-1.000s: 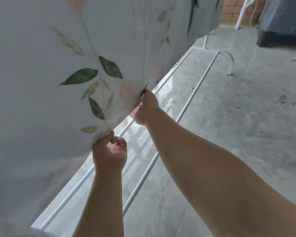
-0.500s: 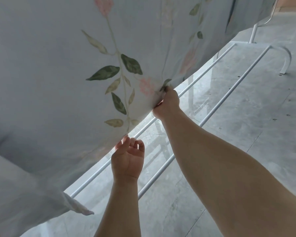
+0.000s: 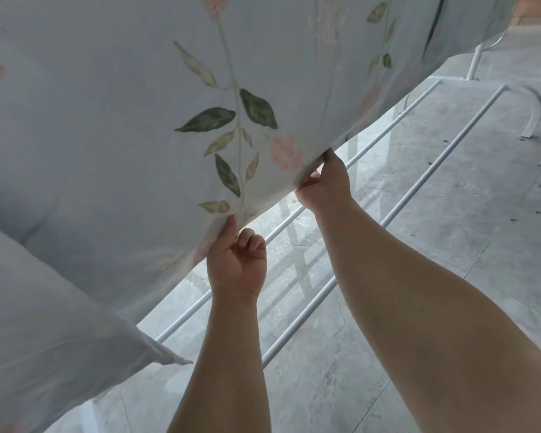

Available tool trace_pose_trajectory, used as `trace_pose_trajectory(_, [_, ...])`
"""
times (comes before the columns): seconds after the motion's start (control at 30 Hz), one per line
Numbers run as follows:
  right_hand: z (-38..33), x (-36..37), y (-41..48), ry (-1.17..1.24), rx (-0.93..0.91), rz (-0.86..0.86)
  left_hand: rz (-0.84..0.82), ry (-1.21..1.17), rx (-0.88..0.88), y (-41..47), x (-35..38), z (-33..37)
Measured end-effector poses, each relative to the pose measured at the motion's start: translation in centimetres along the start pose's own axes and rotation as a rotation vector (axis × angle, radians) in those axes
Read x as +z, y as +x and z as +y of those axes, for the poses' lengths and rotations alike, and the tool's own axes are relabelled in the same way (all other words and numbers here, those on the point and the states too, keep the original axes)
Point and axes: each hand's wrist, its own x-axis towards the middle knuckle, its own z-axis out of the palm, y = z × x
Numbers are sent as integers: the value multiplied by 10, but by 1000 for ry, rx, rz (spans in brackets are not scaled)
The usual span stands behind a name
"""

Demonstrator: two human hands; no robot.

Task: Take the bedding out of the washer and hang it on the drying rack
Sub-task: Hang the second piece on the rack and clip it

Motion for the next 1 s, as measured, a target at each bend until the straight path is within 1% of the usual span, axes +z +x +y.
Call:
trace_pose_trajectory(0.2, [-11, -5, -3, 99, -15, -131, -55, 32, 11, 3, 1, -3])
trace_pose_trajectory(0.3, [-17, -2, -3, 110, -7, -188, 10, 57, 24, 8, -1, -4])
trace_pose_trajectory(0.4, [-14, -9, 0, 71, -40, -83, 111, 93, 31, 16, -2, 0])
trace_pose_trajectory(0.5, [-13, -25, 6, 3, -93, 41, 160, 69, 44, 23, -4, 3])
trace_pose_trajectory(0.63, [-10, -26, 7, 20, -143, 45, 212, 21, 56, 33, -4, 6])
trace_pose_trajectory(0.77, [-7, -19, 2, 17, -131, 53, 252, -14, 63, 34, 2, 6])
trace_pose_trajectory(0.87, [-16, -16, -1, -100, -78, 72, 301, -90, 66, 33, 7, 3])
trace_pose_trajectory(0.93, [-27, -15, -4, -266, -33, 89, 356, -7, 45, 28, 12, -8])
trace_pose_trajectory(1.0, [-42, -17, -7, -467, 35, 56, 463, 128, -12, 20, 16, -33])
